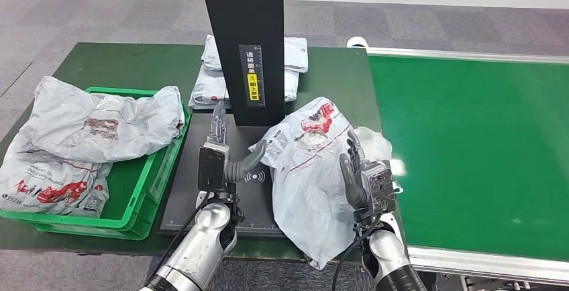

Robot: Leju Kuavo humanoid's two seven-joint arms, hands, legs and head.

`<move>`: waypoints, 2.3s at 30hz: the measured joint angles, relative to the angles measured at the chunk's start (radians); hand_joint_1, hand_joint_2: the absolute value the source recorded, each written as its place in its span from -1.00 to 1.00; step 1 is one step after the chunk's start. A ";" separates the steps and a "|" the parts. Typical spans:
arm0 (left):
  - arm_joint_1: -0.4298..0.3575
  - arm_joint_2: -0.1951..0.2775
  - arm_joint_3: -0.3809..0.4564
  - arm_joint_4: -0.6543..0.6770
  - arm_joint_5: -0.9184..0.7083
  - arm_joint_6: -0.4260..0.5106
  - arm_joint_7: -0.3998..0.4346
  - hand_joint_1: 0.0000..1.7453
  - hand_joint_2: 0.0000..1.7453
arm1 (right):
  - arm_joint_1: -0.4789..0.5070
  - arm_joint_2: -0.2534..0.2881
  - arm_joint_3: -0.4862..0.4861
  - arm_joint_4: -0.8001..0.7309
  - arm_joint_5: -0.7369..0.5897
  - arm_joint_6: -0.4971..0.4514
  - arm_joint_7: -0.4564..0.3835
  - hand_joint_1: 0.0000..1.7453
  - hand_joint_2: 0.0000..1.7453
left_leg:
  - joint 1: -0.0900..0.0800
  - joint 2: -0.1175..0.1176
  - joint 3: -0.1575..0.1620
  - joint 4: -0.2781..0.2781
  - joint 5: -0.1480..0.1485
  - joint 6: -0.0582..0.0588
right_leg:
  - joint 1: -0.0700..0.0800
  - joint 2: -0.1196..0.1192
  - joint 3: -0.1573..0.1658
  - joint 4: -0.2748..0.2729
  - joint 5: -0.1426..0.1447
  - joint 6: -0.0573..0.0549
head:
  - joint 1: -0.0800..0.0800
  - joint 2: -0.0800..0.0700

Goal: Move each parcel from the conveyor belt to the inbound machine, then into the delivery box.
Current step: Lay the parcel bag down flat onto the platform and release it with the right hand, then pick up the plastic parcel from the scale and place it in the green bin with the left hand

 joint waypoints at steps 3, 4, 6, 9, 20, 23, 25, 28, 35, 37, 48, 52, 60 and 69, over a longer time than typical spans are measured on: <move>0.001 0.000 -0.018 0.004 -0.034 -0.016 0.018 -1.00 1.00 | -0.018 0.002 -0.011 0.051 -0.023 0.059 0.026 -1.00 -1.00 | 0.000 0.000 0.000 0.000 0.000 0.000 | 0.000 0.000 0.000 0.000 0.000 0.000 | 0.000 0.000; 0.001 0.000 -0.026 0.006 -0.056 -0.024 0.030 -1.00 1.00 | -0.023 0.002 -0.017 0.067 -0.030 0.082 0.040 -1.00 -1.00 | 0.000 0.000 0.000 0.000 0.000 0.000 | 0.000 0.000 0.000 0.000 0.000 0.000 | 0.000 0.000; 0.000 0.000 -0.046 0.017 -0.107 -0.046 0.058 -1.00 1.00 | -0.028 0.004 -0.030 0.093 -0.030 0.112 0.054 -1.00 -1.00 | 0.000 0.000 0.000 0.000 0.000 0.000 | 0.000 -0.001 0.000 0.000 0.000 0.000 | 0.000 0.000; -0.002 0.000 -0.078 0.044 -0.191 -0.082 0.102 -1.00 1.00 | -0.033 0.008 -0.043 0.114 -0.009 0.127 0.053 -1.00 -1.00 | 0.000 0.000 -0.001 0.000 0.000 0.000 | 0.000 0.000 -0.001 0.000 0.000 0.000 | 0.000 0.000; -0.066 -0.001 -0.246 0.265 -0.634 -0.162 0.295 -1.00 1.00 | -0.012 0.021 -0.090 0.003 0.114 0.090 0.037 -1.00 -1.00 | 0.000 0.001 -0.001 0.000 0.000 0.000 | 0.000 0.000 -0.002 0.000 0.000 0.000 | 0.000 0.000; -0.081 0.000 -0.265 0.301 -0.732 -0.139 0.354 -1.00 1.00 | 0.010 0.023 -0.101 -0.056 0.121 0.097 0.038 -1.00 -1.00 | 0.000 0.000 -0.001 0.000 0.000 0.000 | 0.000 0.000 -0.001 0.000 0.000 0.000 | 0.000 0.000; -0.091 0.000 -0.284 0.326 -0.827 -0.138 0.420 -0.50 1.00 | 0.021 0.024 -0.106 -0.088 0.123 0.106 0.038 -1.00 -1.00 | 0.000 0.000 -0.001 0.000 0.000 0.000 | 0.000 0.000 -0.001 0.000 0.000 0.000 | 0.000 0.000; -0.118 -0.001 -0.320 0.366 -0.952 -0.178 0.512 1.00 1.00 | 0.028 0.026 -0.110 -0.122 0.123 0.123 0.036 -1.00 -1.00 | 0.000 0.000 0.000 0.000 0.000 0.000 | 0.000 -0.001 0.000 0.000 0.000 0.000 | 0.000 0.000; -0.152 -0.002 -0.353 0.419 -1.033 -0.160 0.552 1.00 1.00 | 0.044 0.033 -0.111 -0.200 0.129 0.131 0.022 -1.00 -1.00 | 0.000 0.000 0.003 0.000 0.000 0.000 | 0.000 -0.001 0.003 0.000 -0.001 0.000 | 0.000 0.000; -0.152 0.002 -0.351 0.423 -1.042 -0.143 0.553 1.00 1.00 | 0.055 0.035 -0.111 -0.229 0.130 0.131 0.023 -1.00 -1.00 | 0.000 0.000 0.003 0.000 0.000 0.000 | 0.000 -0.001 0.003 0.000 -0.001 0.000 | 0.000 0.000; -0.157 0.010 -0.345 0.432 -1.051 -0.131 0.556 1.00 1.00 | 0.079 0.035 -0.111 -0.291 0.130 0.131 0.023 -1.00 -1.00 | 0.000 0.000 0.003 0.000 0.001 -0.001 | 0.000 -0.001 0.003 0.001 0.000 -0.001 | 0.000 0.000; -0.157 0.010 -0.344 0.435 -1.051 -0.131 0.556 1.00 1.00 | 0.080 0.036 -0.111 -0.295 0.130 0.131 0.023 -1.00 -1.00 | 0.000 0.000 0.003 0.000 0.001 -0.001 | 0.000 -0.001 0.003 0.001 -0.001 -0.001 | 0.000 0.000; -0.157 0.011 -0.342 0.437 -1.052 -0.112 0.561 1.00 1.00 | 0.081 0.036 -0.111 -0.297 0.131 0.130 0.023 -1.00 -1.00 | 0.000 0.000 0.003 0.000 0.001 -0.001 | 0.000 -0.001 0.003 0.001 0.000 -0.001 | 0.000 0.000; -0.148 0.040 -0.164 0.342 -1.048 0.234 0.601 1.00 1.00 | 0.136 0.050 -0.126 -0.355 0.152 0.105 0.024 -1.00 -1.00 | 0.000 0.000 0.001 0.000 0.001 -0.002 | 0.000 -0.001 0.000 0.002 0.000 -0.001 | 0.000 0.000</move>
